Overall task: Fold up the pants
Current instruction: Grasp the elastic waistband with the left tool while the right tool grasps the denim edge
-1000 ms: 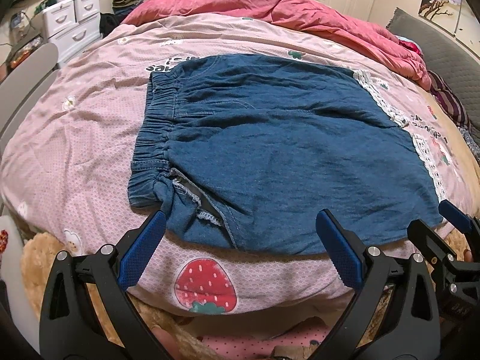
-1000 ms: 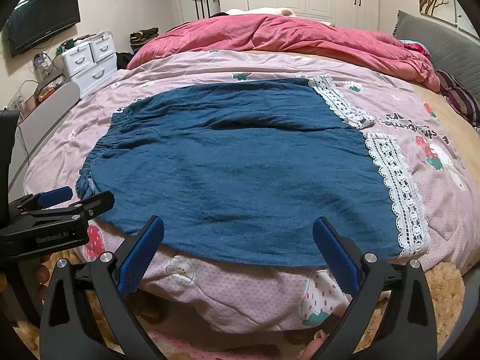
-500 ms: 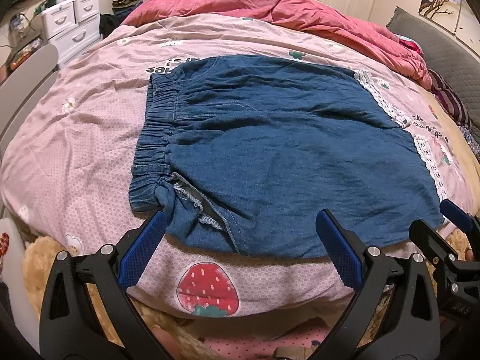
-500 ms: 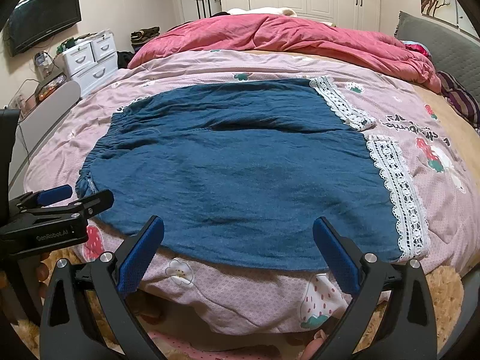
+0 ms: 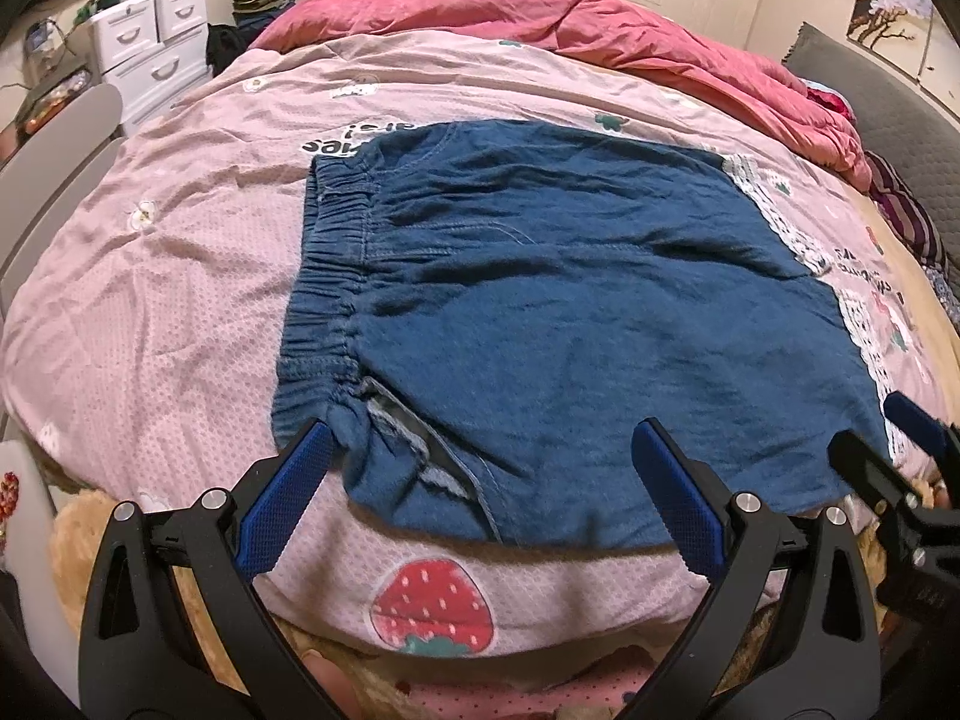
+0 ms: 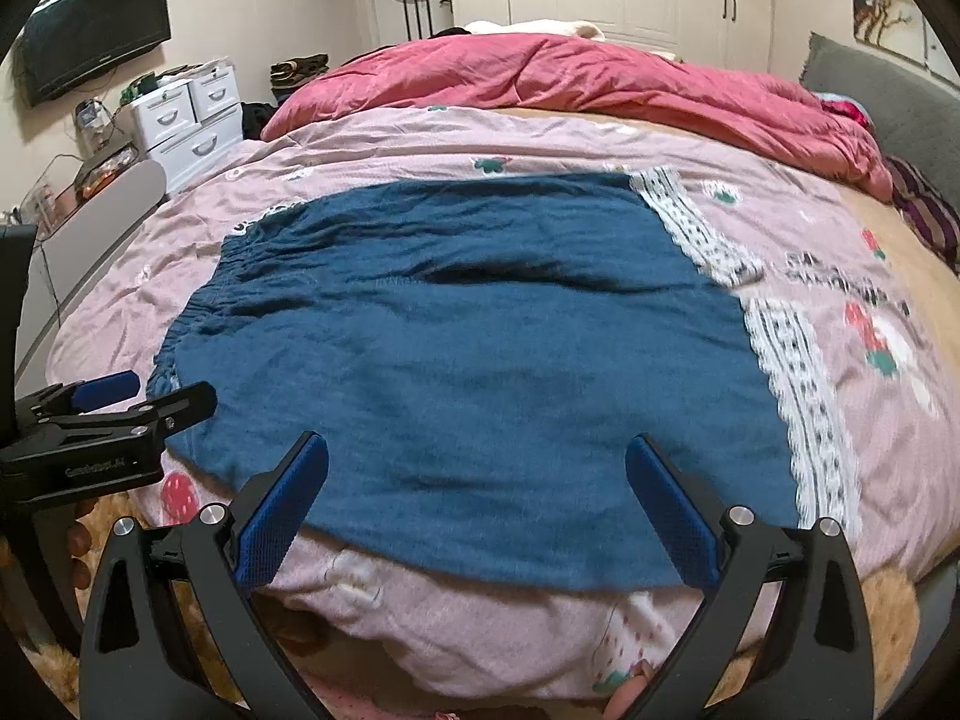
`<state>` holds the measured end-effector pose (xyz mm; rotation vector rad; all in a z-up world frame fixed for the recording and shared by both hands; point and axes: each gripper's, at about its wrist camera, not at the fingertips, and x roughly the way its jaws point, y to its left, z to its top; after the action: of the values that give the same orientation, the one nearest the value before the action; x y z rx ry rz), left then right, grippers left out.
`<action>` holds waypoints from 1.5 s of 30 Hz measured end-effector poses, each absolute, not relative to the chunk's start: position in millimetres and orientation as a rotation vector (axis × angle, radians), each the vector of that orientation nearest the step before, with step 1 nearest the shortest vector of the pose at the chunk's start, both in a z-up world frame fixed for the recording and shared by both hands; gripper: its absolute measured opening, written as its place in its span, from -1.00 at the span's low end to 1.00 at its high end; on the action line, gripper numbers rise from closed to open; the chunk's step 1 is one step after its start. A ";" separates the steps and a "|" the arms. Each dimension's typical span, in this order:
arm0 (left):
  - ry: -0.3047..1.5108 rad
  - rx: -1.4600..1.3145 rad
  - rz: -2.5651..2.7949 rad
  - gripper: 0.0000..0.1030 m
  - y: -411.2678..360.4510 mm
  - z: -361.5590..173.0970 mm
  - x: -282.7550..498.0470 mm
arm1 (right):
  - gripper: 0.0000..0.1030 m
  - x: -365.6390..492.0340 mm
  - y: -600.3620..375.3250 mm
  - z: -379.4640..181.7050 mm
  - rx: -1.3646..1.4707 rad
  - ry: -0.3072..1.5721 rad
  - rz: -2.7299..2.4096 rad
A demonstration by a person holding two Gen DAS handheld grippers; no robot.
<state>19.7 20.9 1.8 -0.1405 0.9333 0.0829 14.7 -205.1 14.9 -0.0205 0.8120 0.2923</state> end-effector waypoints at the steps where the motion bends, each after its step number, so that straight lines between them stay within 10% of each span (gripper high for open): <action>1: 0.932 -0.144 0.085 0.82 24.2 2.4 22.5 | 0.92 19.7 -206.0 16.2 -0.011 0.816 0.306; 25: 0.886 -0.246 0.154 0.81 155.6 6.9 143.8 | 0.92 174.5 -153.0 18.9 -0.134 0.862 0.500; 35: 0.935 -0.244 0.045 -0.14 153.9 -13.5 184.3 | 0.92 226.0 -123.6 14.7 -0.149 0.882 0.572; 45: 0.940 -0.249 0.035 -0.34 159.7 -25.4 195.4 | 0.92 277.3 -80.9 2.1 -0.320 0.889 0.617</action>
<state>195.4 159.7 -25.4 -0.2492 0.9395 0.0348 277.3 -80.9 2.1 -0.3204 0.8887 0.6174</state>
